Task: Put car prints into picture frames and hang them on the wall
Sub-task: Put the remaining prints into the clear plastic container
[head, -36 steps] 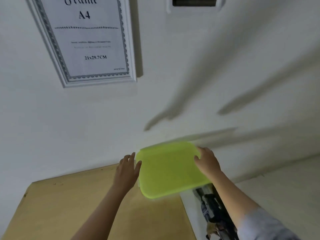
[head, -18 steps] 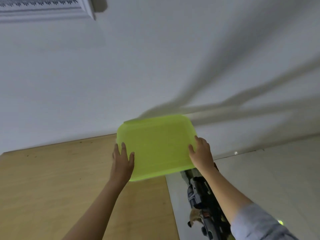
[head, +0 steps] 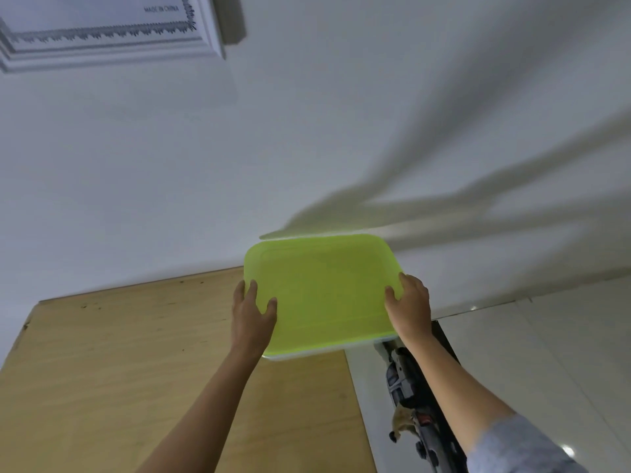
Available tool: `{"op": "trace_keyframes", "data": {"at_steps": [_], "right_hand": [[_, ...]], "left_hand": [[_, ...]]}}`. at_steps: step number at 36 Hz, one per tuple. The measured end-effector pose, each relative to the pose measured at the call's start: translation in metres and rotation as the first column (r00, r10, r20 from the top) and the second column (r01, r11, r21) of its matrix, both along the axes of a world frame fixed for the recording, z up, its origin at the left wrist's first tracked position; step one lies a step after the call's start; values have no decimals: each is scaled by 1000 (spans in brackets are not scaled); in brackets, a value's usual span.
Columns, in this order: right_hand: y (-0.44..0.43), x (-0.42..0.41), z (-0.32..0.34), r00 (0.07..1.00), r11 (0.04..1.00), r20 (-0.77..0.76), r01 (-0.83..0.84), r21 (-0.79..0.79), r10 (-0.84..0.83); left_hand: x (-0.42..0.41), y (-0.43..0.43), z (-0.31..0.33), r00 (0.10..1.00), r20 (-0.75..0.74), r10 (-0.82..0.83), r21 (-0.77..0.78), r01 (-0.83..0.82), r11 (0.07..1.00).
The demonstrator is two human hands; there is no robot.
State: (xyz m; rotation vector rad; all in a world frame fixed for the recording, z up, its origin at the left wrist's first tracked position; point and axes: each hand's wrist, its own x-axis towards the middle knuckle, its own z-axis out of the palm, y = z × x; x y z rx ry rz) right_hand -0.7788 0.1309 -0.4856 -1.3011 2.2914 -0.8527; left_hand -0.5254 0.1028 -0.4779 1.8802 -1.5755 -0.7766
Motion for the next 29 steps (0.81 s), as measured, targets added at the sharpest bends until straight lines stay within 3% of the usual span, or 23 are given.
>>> {"op": "trace_keyframes", "data": {"at_steps": [13, 21, 29], "right_hand": [[19, 83, 43, 1000, 996, 17, -2, -85, 4], [26, 189, 46, 995, 984, 24, -93, -150, 97], [41, 314, 19, 958, 956, 77, -265, -123, 275]], "left_hand": [[90, 25, 26, 995, -87, -41, 6, 41, 999], [199, 53, 39, 996, -67, 66, -49, -69, 996], [327, 101, 21, 973, -20, 229, 21, -229, 973]]}}
